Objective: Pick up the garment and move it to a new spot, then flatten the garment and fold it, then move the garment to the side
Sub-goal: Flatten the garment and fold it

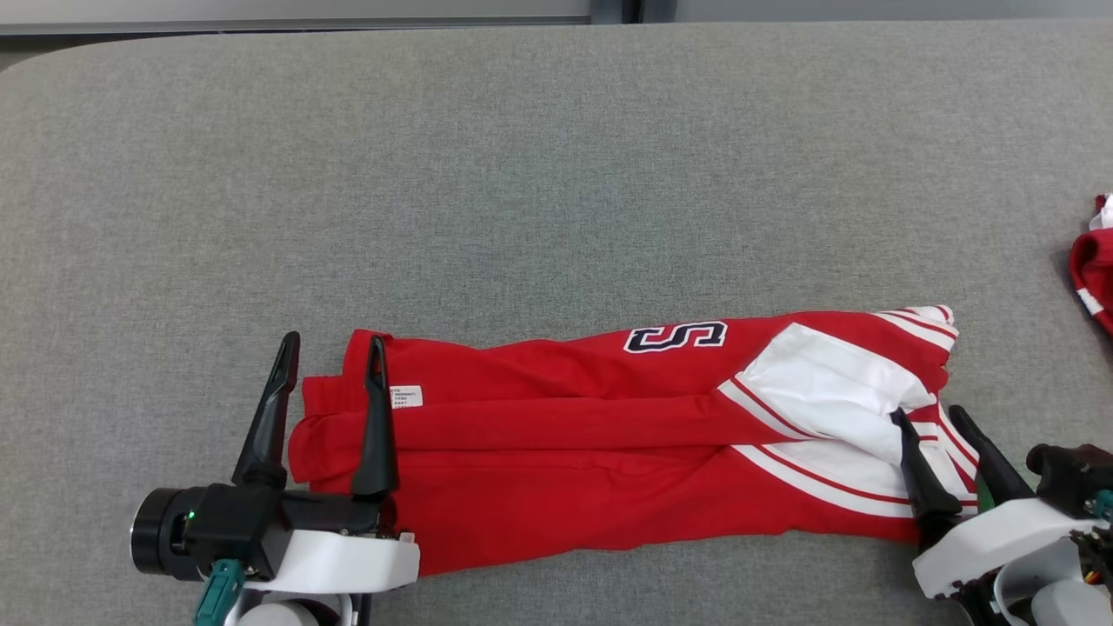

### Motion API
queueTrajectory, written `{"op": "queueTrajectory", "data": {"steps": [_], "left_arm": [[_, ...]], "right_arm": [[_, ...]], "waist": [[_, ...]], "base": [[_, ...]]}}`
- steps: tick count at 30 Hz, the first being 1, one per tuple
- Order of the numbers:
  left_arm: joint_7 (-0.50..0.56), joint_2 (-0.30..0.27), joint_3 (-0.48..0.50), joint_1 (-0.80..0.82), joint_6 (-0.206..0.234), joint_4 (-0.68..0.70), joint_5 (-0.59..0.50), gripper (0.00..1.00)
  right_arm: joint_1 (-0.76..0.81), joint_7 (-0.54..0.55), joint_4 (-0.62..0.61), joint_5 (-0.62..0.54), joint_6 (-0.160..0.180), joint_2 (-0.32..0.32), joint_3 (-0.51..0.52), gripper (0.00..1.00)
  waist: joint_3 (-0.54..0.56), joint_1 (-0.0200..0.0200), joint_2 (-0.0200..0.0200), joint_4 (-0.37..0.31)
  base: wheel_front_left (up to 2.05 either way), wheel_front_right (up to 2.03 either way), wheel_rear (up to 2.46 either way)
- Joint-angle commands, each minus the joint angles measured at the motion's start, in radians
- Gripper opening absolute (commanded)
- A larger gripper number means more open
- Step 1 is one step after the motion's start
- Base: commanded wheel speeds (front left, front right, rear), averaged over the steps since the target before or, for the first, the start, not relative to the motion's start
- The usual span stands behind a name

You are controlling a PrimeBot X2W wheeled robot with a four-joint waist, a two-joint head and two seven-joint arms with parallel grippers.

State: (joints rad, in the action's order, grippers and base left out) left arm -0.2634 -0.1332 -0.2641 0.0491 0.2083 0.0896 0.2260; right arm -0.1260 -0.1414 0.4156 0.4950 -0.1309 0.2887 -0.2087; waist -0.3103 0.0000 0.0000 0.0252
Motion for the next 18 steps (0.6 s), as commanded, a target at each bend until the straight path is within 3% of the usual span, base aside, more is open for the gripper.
{"op": "queueTrajectory", "data": {"steps": [1, 4, 5, 6, 11, 18], "left_arm": [[-0.001, 0.003, 0.003, 0.018, -0.005, -0.003, -0.008, 1.0], [-0.001, 0.004, 0.008, 0.026, -0.006, -0.005, -0.014, 1.0], [-0.001, 0.006, 0.01, 0.027, -0.006, -0.006, -0.015, 1.0], [-0.001, 0.007, 0.012, 0.027, -0.008, -0.006, -0.016, 1.0], [-0.001, 0.008, 0.023, 0.015, -0.009, -0.004, -0.025, 1.0], [-0.001, 0.003, 0.044, -0.001, -0.008, 0.002, -0.033, 1.0]], "right_arm": [[-0.009, 0.039, 0.045, 0.009, 0.001, -0.004, -0.029, 1.0], [-0.018, 0.095, 0.091, 0.034, 0.0, -0.013, -0.085, 1.0], [-0.019, 0.106, 0.094, 0.045, 0.0, -0.018, -0.099, 0.46], [-0.014, 0.123, 0.101, 0.044, -0.002, -0.012, -0.112, 0.0], [0.013, 0.119, 0.06, 0.037, 0.0, 0.0, -0.096, 0.0], [0.068, 0.085, -0.057, 0.019, 0.003, 0.023, 0.056, 0.0]], "waist": [[-0.009, 0.0, 0.0, 0.008], [-0.01, 0.0, 0.0, 0.012], [-0.009, 0.0, 0.0, 0.012], [-0.008, 0.0, 0.0, 0.011], [0.0, 0.0, 0.0, -0.003], [0.011, 0.0, 0.0, -0.031]], "base": [[0.0, 0.0, 0.0], [0.0, 0.0, 0.0], [0.0, 0.0, 0.0], [0.0, 0.0, 0.0], [0.0, 0.0, 0.0], [0.0, 0.0, 0.0]]}}
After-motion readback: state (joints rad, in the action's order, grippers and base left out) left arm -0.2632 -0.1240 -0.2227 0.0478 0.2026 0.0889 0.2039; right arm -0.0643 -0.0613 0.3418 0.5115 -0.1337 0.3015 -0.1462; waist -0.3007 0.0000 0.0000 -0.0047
